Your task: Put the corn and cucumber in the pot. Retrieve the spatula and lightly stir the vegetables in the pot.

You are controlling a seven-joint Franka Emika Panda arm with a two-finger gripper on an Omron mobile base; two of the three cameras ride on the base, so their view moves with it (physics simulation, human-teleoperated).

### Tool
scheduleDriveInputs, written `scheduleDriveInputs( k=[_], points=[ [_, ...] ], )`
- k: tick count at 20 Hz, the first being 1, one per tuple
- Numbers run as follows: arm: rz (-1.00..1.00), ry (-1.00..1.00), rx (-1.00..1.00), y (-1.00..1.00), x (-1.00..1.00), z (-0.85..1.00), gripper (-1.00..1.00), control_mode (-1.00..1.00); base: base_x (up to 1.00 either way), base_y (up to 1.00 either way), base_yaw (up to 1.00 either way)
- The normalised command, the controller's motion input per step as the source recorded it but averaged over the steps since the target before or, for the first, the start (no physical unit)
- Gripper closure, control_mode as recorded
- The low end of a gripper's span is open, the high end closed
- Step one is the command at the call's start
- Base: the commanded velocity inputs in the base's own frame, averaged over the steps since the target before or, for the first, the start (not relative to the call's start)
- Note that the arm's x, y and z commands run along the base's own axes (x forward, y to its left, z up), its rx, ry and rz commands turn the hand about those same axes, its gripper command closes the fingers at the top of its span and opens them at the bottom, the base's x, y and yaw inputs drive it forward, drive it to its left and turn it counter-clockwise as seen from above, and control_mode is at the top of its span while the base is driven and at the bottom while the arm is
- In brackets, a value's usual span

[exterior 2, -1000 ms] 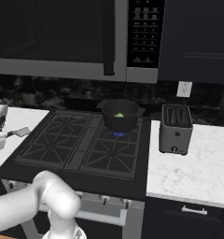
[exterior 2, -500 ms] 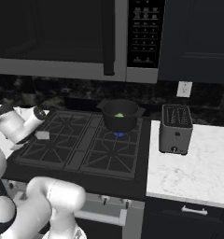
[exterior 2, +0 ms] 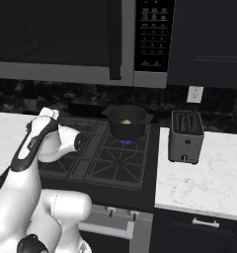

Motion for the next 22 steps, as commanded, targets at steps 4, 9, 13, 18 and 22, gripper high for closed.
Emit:
scheduleDriveInputs(
  k=[4,9,13,18,22],
  points=[
    [-0.22,0.0,0.46,-1.0,0.31,0.38,1.0,-1.0,0.0,0.0,0.0],
    [-0.19,0.0,0.26,-0.97,0.76,0.55,1.0,-1.0,0.0,0.0,0.0],
    [-0.13,0.0,0.13,-1.0,0.67,0.48,1.0,-1.0,0.0,0.0,0.0],
    [-0.01,-0.02,0.01,-1.0,0.04,-0.09,1.0,-1.0,0.0,0.0,0.0],
    [0.03,-0.17,-0.14,-0.74,0.01,0.01,1.0,-1.0,0.0,0.0,0.0]
  ],
)
